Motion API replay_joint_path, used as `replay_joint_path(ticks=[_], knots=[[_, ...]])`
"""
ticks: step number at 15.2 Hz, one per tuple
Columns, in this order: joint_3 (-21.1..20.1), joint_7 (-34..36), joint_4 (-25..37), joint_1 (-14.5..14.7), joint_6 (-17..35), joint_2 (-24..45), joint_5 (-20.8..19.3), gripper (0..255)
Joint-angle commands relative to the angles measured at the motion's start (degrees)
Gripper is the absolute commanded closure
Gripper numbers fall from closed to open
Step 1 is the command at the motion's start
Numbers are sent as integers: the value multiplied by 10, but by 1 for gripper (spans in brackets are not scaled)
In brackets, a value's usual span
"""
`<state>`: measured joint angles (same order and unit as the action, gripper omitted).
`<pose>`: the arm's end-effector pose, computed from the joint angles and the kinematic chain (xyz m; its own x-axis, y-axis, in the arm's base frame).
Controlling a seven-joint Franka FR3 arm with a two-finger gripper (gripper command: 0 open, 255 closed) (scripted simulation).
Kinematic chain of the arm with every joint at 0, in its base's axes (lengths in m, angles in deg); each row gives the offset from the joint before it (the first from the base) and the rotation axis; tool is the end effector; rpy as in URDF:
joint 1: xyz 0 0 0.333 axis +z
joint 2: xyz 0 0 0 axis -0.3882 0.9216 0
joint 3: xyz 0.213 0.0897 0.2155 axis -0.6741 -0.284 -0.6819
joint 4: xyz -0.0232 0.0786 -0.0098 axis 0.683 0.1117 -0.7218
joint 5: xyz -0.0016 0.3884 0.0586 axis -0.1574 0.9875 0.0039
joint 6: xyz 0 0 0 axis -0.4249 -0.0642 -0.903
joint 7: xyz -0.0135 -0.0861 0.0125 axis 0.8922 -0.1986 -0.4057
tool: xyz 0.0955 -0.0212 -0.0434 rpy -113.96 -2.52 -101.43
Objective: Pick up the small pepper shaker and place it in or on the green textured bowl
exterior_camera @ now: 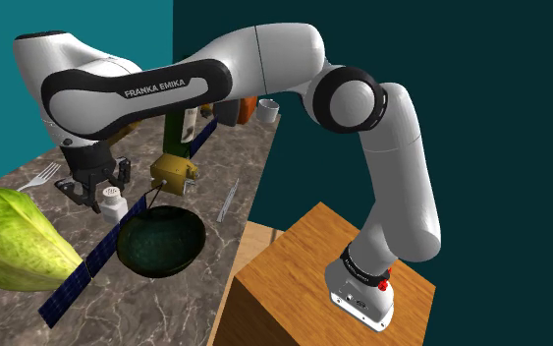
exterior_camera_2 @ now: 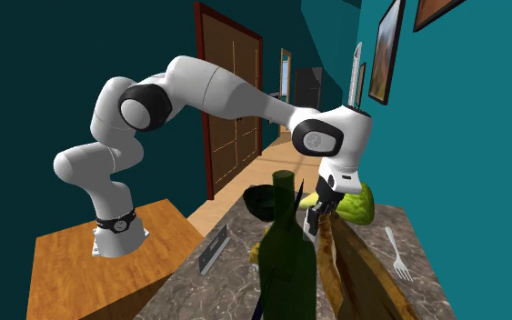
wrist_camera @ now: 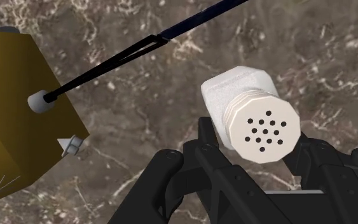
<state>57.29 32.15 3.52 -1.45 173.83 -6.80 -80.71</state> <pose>0.5571 0.4418 0.3267 0.9782 0.1054 -0.1790 0.1152 -0.9923 0.0451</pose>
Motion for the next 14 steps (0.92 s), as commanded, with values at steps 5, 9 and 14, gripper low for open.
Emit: replay_joint_path(ticks=[5,9,14], knots=[[0,0,0,0,0,0,0,255],[-2,-1,11,0,-18,-8,3,255],[-4,-2,34,1,-50,-18,6,255]])
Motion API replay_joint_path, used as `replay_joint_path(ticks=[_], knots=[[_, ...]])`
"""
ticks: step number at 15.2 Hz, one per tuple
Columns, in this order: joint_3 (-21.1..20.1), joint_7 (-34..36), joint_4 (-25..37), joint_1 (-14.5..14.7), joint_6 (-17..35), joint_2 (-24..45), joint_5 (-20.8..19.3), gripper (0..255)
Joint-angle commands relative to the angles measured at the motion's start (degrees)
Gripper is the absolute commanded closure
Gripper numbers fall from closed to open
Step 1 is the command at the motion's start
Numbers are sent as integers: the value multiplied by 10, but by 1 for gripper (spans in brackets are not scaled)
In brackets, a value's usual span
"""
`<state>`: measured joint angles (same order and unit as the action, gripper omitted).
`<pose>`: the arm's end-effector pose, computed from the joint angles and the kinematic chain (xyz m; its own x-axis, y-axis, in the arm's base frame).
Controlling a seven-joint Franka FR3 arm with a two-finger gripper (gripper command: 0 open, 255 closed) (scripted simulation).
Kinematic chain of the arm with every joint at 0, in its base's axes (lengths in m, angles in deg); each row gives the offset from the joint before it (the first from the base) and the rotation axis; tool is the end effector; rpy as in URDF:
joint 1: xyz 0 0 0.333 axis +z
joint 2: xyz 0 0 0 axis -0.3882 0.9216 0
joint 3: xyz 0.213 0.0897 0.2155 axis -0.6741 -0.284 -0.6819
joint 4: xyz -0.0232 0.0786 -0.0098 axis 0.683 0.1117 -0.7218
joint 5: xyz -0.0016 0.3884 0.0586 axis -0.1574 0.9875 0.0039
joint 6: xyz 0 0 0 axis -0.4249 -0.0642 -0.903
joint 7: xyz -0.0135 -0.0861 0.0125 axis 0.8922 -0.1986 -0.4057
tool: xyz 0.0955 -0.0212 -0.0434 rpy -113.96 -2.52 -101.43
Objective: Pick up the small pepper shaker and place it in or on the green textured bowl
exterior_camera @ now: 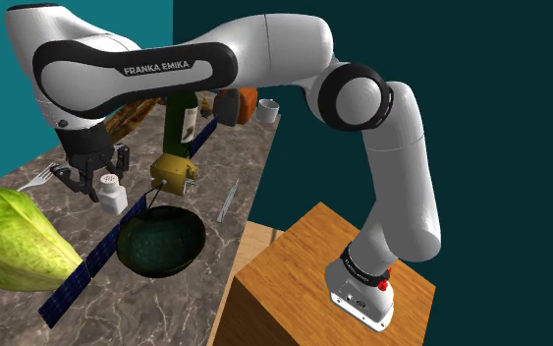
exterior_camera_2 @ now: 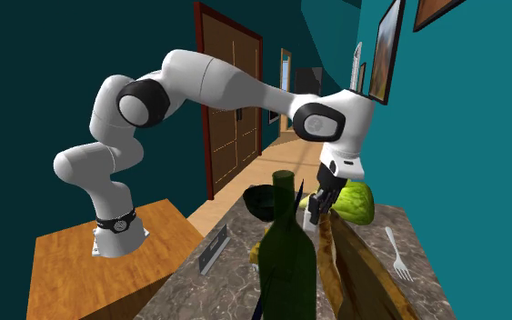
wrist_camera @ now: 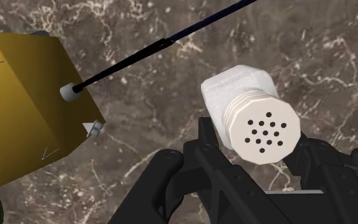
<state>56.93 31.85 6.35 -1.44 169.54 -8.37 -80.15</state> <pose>0.5580 0.4406 0.3628 0.9783 0.1051 -0.1788 0.1149 -0.9923 0.0454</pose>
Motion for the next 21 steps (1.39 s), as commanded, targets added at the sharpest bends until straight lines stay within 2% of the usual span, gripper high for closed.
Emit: replay_joint_path(ticks=[1,12,21], knots=[[-1,0,11,2,-14,-4,1,255],[-4,-2,84,10,-94,-12,6,255],[-4,-3,178,27,-172,1,3,255]])
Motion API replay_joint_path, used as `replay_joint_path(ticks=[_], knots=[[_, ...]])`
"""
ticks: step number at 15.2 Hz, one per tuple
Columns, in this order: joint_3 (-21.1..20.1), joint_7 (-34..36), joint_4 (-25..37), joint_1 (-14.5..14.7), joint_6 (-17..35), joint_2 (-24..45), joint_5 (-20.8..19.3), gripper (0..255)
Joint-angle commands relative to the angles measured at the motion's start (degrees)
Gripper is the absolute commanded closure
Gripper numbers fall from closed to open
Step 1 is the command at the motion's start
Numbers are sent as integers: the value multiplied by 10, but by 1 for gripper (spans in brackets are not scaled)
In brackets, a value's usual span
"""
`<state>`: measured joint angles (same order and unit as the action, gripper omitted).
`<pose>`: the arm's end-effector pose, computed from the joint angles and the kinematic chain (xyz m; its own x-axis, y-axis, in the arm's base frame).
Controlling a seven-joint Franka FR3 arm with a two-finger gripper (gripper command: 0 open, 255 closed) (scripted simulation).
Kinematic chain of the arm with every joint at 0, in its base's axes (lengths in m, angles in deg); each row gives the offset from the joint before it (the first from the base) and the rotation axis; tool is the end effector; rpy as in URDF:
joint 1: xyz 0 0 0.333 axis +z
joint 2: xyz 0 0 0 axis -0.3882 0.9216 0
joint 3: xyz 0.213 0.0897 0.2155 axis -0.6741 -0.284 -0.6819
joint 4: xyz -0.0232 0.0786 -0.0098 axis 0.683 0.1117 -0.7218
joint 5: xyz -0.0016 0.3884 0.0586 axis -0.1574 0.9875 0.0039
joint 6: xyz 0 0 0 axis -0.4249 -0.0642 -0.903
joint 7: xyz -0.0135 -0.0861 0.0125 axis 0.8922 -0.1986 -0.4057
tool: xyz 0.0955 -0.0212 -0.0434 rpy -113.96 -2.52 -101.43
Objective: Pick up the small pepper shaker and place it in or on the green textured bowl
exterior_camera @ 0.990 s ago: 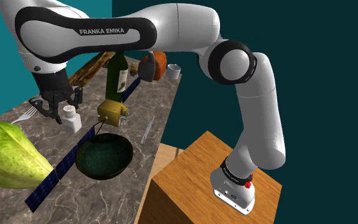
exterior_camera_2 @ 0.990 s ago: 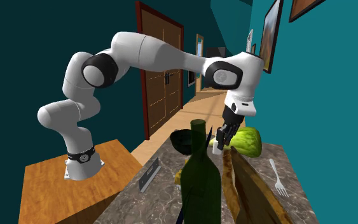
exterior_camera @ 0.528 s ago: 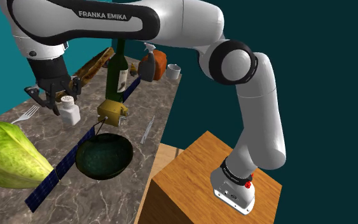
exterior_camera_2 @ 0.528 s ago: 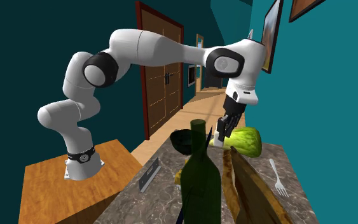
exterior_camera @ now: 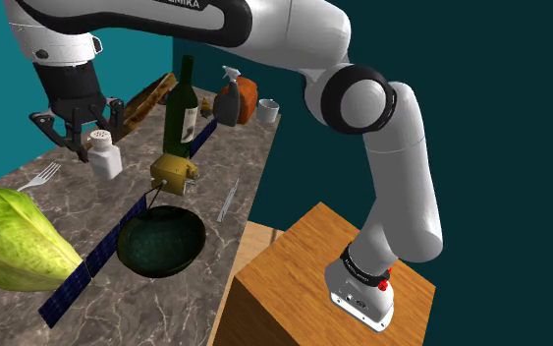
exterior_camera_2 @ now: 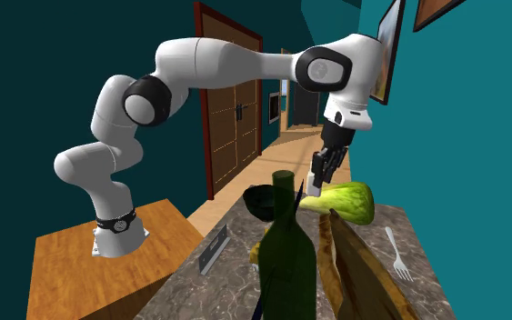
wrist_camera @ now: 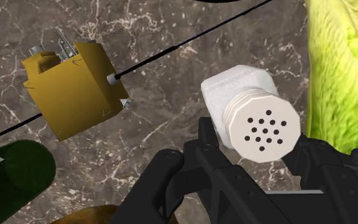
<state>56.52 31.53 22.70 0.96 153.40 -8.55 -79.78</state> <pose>0.5573 0.4415 0.4735 0.9782 0.1051 -0.1791 0.1149 -0.9923 0.0454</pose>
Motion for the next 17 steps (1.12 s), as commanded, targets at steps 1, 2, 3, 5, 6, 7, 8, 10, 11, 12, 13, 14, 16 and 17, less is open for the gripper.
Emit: replay_joint_path(ticks=[1,2,3,5,6,7,8,10,11,12,13,14,16,17], knots=[[1,0,27,6,-21,6,-2,255],[1,-1,42,8,-31,10,-2,255],[2,-1,57,12,-42,14,-4,255],[-5,5,-9,-3,-17,-27,7,255],[-12,9,-68,-15,5,-63,17,255],[-17,13,-118,-26,24,-95,27,255],[-22,15,-163,-34,41,-124,37,255],[-30,18,-241,-47,68,-179,58,255],[-34,19,-276,-53,79,-204,68,255],[-37,20,-309,-57,90,-229,78,255],[-40,20,-340,-61,99,-253,89,255],[-43,19,-370,-63,107,-277,100,255],[-48,18,-430,-67,122,-330,125,255],[-48,17,-437,-67,129,-329,124,255]])
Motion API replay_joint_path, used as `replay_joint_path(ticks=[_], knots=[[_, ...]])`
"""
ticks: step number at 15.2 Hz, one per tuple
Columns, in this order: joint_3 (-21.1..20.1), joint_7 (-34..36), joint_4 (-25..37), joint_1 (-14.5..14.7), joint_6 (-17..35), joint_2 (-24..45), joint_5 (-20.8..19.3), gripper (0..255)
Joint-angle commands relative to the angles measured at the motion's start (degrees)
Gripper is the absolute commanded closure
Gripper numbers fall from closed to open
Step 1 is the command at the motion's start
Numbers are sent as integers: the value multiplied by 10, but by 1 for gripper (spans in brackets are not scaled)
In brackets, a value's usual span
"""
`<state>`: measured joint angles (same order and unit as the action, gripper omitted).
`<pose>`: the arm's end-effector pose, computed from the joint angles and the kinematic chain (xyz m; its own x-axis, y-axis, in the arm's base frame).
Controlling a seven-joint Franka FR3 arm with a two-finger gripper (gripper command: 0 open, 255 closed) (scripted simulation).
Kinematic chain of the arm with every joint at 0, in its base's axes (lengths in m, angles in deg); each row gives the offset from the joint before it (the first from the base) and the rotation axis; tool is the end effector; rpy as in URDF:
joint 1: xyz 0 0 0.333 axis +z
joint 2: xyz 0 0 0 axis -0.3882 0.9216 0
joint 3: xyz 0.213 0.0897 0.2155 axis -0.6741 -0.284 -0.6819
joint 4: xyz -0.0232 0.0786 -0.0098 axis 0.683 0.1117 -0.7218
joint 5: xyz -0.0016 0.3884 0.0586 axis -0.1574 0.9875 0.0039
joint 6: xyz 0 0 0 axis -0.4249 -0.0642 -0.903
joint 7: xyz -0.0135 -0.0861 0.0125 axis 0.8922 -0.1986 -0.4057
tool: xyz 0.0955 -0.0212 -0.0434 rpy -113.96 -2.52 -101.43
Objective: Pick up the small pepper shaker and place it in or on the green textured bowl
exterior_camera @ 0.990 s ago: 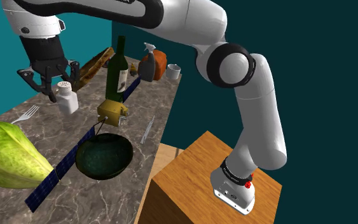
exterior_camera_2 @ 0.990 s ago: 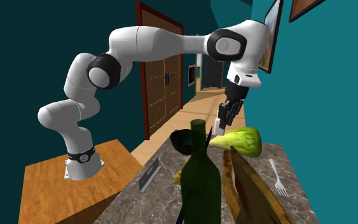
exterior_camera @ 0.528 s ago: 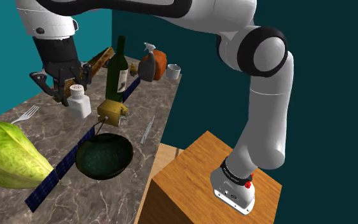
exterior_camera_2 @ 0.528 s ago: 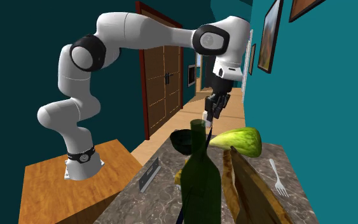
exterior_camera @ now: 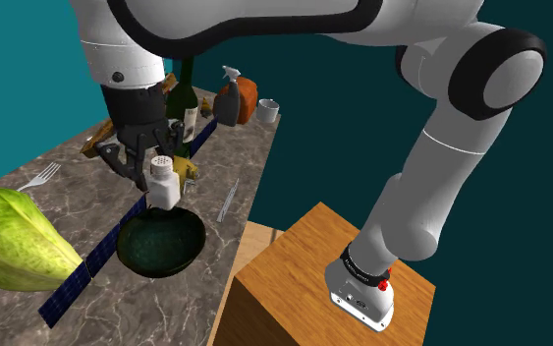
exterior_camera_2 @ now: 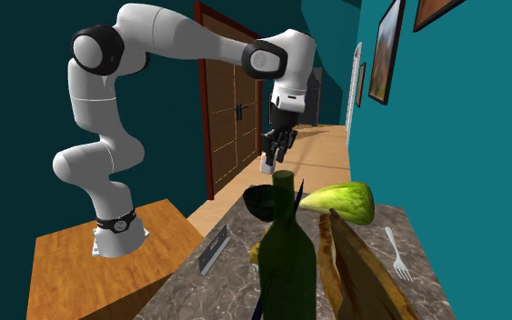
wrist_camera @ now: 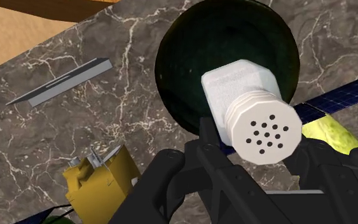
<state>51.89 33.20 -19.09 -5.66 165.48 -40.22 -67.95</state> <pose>0.4069 0.4079 0.4997 0.9780 0.1069 -0.1789 0.1167 -0.9921 0.0450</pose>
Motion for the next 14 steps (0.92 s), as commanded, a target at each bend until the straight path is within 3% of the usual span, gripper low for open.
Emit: replay_joint_path(ticks=[1,14], knots=[[-1,0,-26,0,16,-12,6,255],[0,2,-98,2,104,8,-3,255]])
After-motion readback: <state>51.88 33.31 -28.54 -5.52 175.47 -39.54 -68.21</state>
